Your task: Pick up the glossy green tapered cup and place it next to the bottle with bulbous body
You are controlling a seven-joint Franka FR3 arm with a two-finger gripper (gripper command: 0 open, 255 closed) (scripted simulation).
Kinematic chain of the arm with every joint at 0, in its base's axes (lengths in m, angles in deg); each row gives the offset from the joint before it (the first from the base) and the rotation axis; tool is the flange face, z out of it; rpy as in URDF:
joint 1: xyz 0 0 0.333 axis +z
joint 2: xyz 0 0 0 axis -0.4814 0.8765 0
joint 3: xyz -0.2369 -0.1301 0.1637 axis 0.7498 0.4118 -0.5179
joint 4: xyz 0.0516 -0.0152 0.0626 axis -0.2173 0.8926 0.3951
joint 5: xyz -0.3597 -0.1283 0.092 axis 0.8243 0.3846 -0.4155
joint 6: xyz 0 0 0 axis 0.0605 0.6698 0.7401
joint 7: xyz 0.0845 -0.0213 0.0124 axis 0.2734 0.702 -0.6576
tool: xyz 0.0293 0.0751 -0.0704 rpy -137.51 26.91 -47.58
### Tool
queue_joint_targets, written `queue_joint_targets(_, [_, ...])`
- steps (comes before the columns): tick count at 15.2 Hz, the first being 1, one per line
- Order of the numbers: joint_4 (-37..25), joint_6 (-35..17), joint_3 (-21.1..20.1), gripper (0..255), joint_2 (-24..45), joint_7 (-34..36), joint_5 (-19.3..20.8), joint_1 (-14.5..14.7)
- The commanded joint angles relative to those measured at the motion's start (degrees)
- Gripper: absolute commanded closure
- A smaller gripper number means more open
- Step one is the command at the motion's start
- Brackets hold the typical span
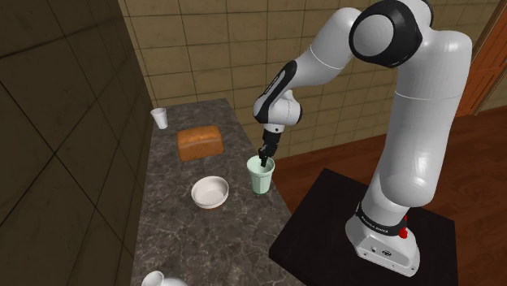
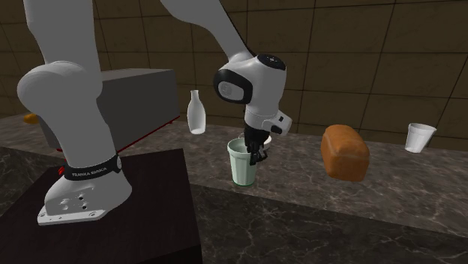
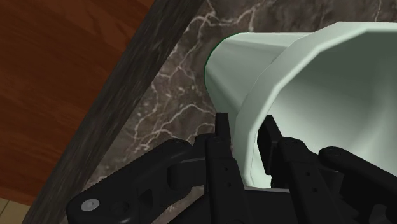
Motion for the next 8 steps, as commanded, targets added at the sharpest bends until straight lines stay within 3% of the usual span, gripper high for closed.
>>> queue_joint_targets(1, [0.01,0.0,-0.01,255,0.01,0.0,0.0,0.01])
queue_joint_targets(8, [0.1,0.52,0.22,255,-0.78,0.72,0.78,0.1])
